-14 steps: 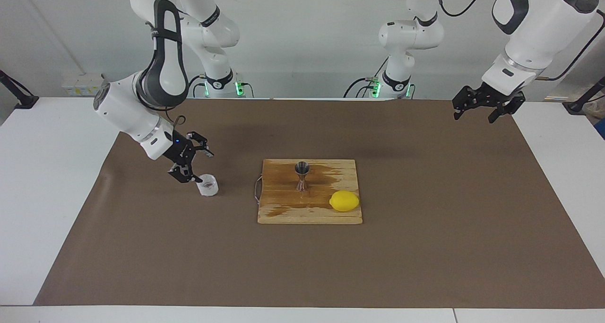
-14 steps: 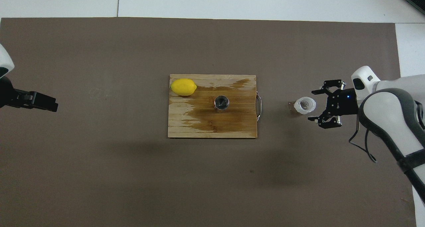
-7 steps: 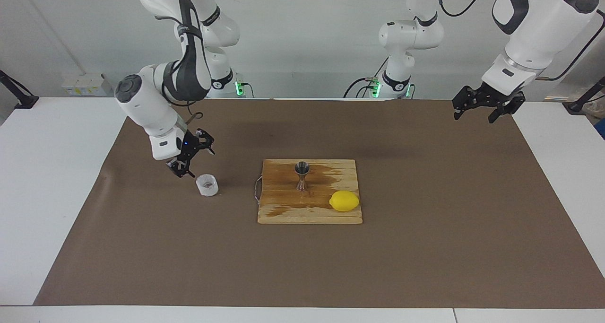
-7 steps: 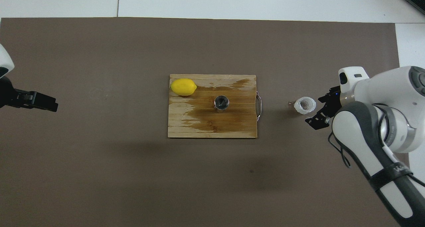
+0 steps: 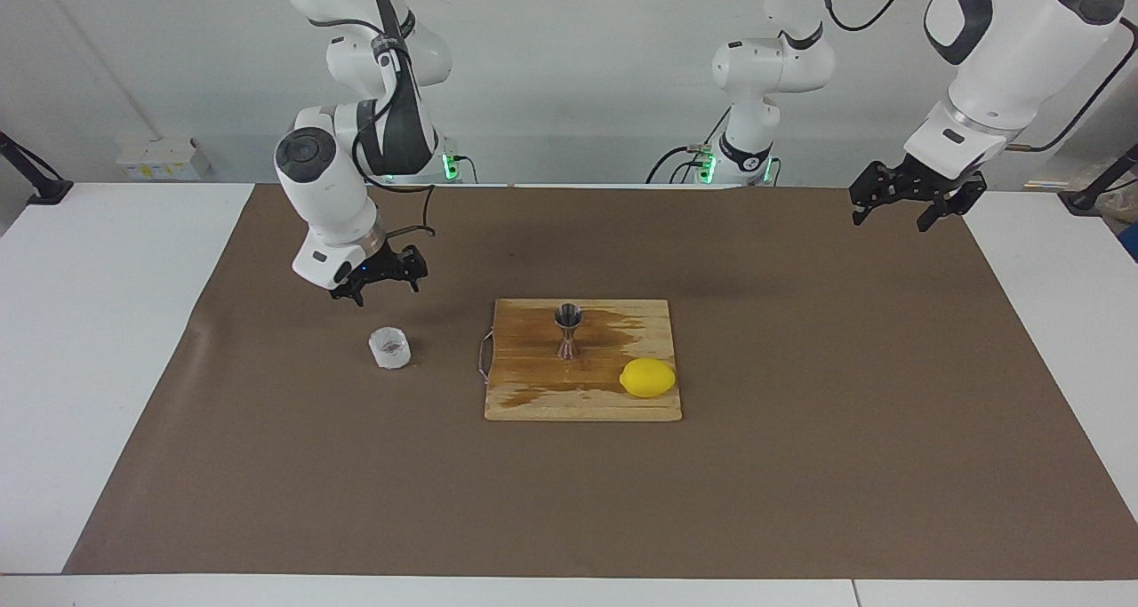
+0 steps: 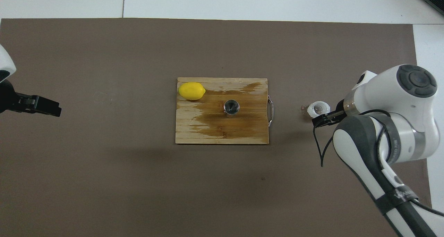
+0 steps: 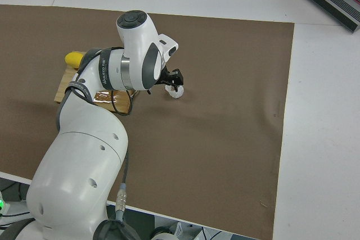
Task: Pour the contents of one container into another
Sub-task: 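Open the right gripper and draw it back from the white cup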
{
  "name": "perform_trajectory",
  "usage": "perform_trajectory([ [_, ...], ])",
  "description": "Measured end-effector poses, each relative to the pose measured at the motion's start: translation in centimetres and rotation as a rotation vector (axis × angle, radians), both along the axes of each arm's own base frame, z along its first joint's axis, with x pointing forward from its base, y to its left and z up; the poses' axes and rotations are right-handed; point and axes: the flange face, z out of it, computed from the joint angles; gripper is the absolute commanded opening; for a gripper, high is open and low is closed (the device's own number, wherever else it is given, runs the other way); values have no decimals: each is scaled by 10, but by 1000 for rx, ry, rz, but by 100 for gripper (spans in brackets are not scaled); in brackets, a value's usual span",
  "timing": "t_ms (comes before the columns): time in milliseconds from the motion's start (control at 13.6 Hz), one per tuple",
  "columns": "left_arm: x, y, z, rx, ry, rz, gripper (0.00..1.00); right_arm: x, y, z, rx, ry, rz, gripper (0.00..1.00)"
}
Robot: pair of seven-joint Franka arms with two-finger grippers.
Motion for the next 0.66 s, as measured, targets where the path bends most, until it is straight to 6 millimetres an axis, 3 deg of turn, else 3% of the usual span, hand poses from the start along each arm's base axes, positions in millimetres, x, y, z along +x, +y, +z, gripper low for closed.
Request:
perform_trajectory([
  [220, 1, 0, 6, 0, -12, 0, 100, -5, -27, 112, -6, -28, -121, 100],
  [367, 1, 0, 6, 0, -13, 0, 100, -14, -36, 167, -17, -57, -133, 100],
  [514, 1, 0, 6, 0, -13, 0, 100, -16, -38, 187, -24, -67, -134, 100],
  [661, 1, 0, 6, 0, -12, 0, 100, -13, -37, 187, -24, -67, -135, 100],
])
